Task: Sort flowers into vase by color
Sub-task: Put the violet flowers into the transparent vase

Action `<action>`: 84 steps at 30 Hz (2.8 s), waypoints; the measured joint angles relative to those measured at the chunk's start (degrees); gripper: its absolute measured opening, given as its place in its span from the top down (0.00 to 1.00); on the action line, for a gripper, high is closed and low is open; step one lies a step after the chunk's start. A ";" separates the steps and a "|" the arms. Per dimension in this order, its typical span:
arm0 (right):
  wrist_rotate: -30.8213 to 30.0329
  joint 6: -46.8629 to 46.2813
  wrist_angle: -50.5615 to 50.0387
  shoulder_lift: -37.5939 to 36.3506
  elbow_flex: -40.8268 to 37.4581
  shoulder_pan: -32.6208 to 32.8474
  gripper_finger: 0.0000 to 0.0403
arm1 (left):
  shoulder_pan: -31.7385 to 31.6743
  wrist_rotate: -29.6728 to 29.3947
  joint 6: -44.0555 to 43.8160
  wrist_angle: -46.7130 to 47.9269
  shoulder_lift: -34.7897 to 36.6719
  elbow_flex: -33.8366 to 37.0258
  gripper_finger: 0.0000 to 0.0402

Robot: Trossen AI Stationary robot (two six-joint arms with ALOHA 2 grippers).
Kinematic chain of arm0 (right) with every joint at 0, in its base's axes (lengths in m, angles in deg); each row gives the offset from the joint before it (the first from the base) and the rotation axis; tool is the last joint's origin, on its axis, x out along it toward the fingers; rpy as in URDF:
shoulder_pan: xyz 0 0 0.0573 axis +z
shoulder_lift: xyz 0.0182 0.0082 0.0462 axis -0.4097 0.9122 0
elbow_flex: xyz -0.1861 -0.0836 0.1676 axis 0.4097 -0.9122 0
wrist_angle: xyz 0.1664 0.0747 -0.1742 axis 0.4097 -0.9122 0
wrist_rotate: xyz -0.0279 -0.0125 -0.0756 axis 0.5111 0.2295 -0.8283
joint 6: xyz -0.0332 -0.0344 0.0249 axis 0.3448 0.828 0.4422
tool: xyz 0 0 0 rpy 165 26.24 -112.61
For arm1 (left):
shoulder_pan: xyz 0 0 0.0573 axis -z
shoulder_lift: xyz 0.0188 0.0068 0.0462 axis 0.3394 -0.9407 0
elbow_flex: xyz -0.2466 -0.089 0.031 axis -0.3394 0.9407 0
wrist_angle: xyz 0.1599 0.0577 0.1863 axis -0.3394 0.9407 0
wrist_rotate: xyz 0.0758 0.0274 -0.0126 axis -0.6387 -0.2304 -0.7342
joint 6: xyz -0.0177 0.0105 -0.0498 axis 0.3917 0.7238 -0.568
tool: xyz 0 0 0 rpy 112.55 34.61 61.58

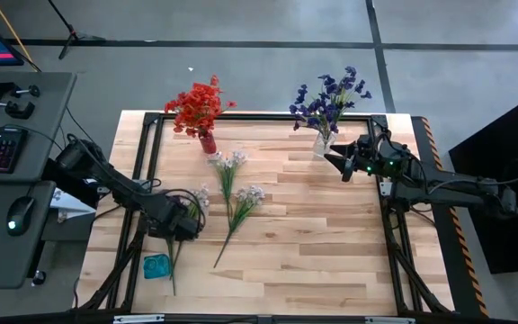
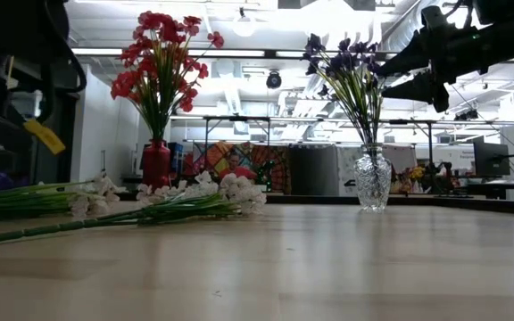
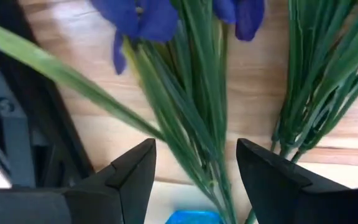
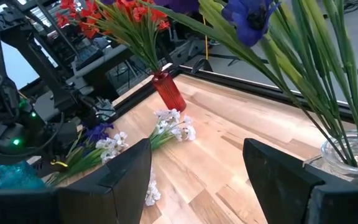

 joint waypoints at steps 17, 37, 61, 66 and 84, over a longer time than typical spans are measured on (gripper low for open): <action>-3.30 3.00 0.00 0.00 0.02 -0.04 0.40 | 0.00 -2.15 1.37 -7.89 0.55 4.04 0.85; -4.92 2.97 0.00 0.00 0.02 -0.04 0.40 | 0.00 -21.07 15.12 -0.04 30.67 -7.20 1.00; -1.04 -0.58 30.28 -2.58 0.91 -0.04 0.40 | -29.84 -18.86 107.79 -51.77 -5.48 -28.95 1.00; -2.52 11.17 28.60 -5.86 7.61 -0.04 0.40 | -32.35 -19.51 110.93 -81.27 -15.44 -28.95 1.00; -10.71 26.97 12.81 -6.03 18.86 -0.09 0.40 | -36.62 -18.72 134.71 -95.68 -47.44 -63.00 1.00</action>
